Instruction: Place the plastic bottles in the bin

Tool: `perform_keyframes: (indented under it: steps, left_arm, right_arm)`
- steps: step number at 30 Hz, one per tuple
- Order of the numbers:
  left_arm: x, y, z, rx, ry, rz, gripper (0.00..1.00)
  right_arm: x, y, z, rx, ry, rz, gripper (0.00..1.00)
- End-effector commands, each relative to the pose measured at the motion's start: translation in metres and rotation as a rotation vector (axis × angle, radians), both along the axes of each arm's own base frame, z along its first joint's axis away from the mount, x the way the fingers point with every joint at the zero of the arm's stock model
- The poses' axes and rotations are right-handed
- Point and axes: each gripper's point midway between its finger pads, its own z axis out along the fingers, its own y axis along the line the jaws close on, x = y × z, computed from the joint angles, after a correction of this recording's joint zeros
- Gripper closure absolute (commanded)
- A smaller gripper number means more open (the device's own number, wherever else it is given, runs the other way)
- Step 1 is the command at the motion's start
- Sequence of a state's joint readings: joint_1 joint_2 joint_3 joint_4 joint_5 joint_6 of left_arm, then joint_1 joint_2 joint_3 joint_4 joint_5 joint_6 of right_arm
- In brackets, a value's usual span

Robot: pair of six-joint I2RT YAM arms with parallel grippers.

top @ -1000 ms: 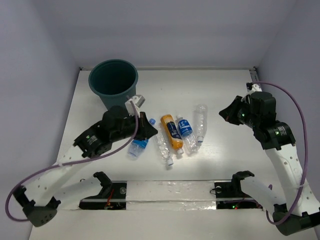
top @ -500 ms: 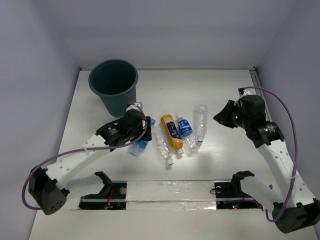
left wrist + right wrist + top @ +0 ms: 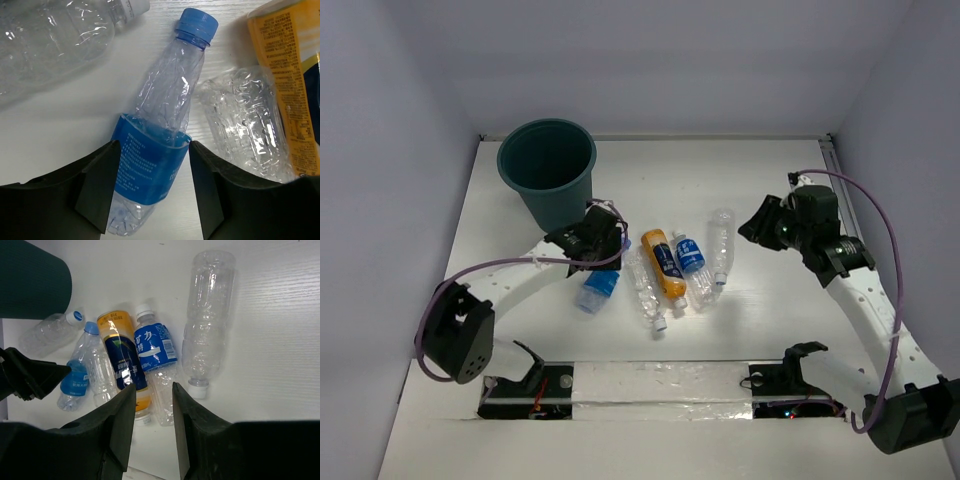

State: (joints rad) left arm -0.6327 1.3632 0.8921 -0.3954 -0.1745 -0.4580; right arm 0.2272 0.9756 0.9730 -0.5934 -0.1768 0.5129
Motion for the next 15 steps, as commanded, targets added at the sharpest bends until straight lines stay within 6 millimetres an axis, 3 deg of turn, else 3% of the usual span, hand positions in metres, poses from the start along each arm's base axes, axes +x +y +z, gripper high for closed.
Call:
perform_keyframes:
  steps: [1, 9, 12, 15]
  left_arm:
    - [0.018, -0.011, 0.008, -0.009, -0.047, -0.047, 0.47]
    - [0.026, -0.019, -0.009, 0.010, -0.021, -0.082, 0.48]
    - [0.029, -0.021, -0.016, 0.022, -0.009, -0.090, 0.48]
    - [0.032, -0.021, -0.020, 0.034, -0.009, -0.091, 0.56]
  right_arm:
    - [0.011, 0.000, 0.007, 0.002, -0.058, 0.001, 0.59]
    - [0.022, -0.006, -0.017, -0.032, -0.021, -0.043, 0.58]
    - [0.029, -0.008, -0.033, -0.054, 0.028, -0.062, 0.47]
    - [0.038, -0.016, -0.052, -0.104, 0.084, -0.101, 0.30]
